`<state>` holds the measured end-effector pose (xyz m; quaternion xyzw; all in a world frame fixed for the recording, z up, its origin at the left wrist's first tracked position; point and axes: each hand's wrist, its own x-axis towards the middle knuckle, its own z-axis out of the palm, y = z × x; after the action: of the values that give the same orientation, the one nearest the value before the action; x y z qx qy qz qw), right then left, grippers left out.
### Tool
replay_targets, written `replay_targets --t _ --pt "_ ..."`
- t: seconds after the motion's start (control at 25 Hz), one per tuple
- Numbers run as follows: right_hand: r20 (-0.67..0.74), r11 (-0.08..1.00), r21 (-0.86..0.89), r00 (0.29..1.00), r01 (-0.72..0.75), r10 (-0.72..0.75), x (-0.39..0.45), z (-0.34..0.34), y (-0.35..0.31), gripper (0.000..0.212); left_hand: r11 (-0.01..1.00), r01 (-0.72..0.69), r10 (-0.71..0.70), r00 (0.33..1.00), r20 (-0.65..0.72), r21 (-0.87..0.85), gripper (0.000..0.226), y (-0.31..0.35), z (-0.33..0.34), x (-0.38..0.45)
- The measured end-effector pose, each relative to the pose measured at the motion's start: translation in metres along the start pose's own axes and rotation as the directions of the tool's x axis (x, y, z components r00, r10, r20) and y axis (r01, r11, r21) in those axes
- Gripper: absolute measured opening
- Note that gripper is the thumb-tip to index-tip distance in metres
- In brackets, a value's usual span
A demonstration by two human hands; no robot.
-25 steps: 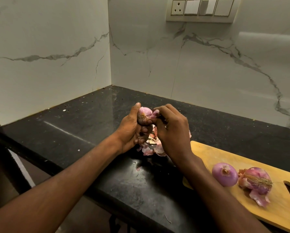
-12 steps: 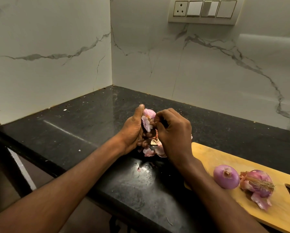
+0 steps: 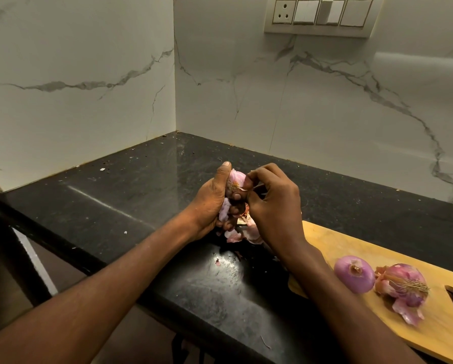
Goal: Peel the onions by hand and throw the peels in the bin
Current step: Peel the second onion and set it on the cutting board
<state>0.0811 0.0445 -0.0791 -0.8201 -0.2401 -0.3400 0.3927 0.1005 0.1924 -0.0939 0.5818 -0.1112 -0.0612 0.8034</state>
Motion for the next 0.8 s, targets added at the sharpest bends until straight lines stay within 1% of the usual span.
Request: replay_targets --t 0.12,0.2,0.24,0.32,0.36,0.44,0.56,0.72,0.8 --pt "-0.035 1.0 -0.017 0.999 0.002 -0.003 -0.001 0.0 -0.001 0.025 0.999 -0.006 0.006 1.0 0.013 -0.039 0.066 -0.001 -0.001 0.0" --pt "-0.059 1.0 -0.006 0.998 -0.004 0.003 -0.002 0.0 -0.002 0.025 0.997 0.037 -0.035 0.999 0.025 -0.07 0.067 -0.001 -0.002 0.001" --pt "-0.07 1.0 0.004 0.997 -0.012 0.012 -0.003 0.0 -0.002 0.024 0.994 0.07 -0.065 0.996 0.053 -0.082 0.069 -0.001 -0.003 0.002" --pt "-0.08 0.999 0.031 0.996 -0.041 0.043 -0.002 -0.001 -0.002 0.024 0.987 0.116 -0.099 0.983 0.157 -0.107 0.078 0.003 -0.003 0.002" --pt "-0.076 0.998 0.04 0.995 -0.054 0.056 -0.001 -0.002 0.0 0.024 0.986 0.118 -0.089 0.972 0.216 -0.122 0.081 0.007 0.0 -0.001" --pt "-0.051 0.994 0.067 0.995 -0.086 0.089 0.0 -0.005 0.004 0.024 0.982 0.099 -0.054 0.962 0.268 -0.158 0.081 0.011 0.005 -0.003" --pt "-0.005 0.989 0.103 0.994 -0.106 0.107 -0.001 -0.008 0.009 0.022 0.979 0.048 0.001 0.97 0.244 -0.196 0.078 0.009 0.009 -0.004" --pt "0.009 0.991 0.087 0.995 -0.097 0.096 -0.002 -0.006 0.011 0.022 0.984 0.02 0.017 0.978 0.207 -0.177 0.068 0.007 0.0 -0.001" --pt "0.015 0.994 0.073 0.997 -0.078 0.077 -0.002 -0.006 0.012 0.021 0.976 0.023 0.024 0.977 0.212 -0.219 0.064 0.006 -0.003 0.0"
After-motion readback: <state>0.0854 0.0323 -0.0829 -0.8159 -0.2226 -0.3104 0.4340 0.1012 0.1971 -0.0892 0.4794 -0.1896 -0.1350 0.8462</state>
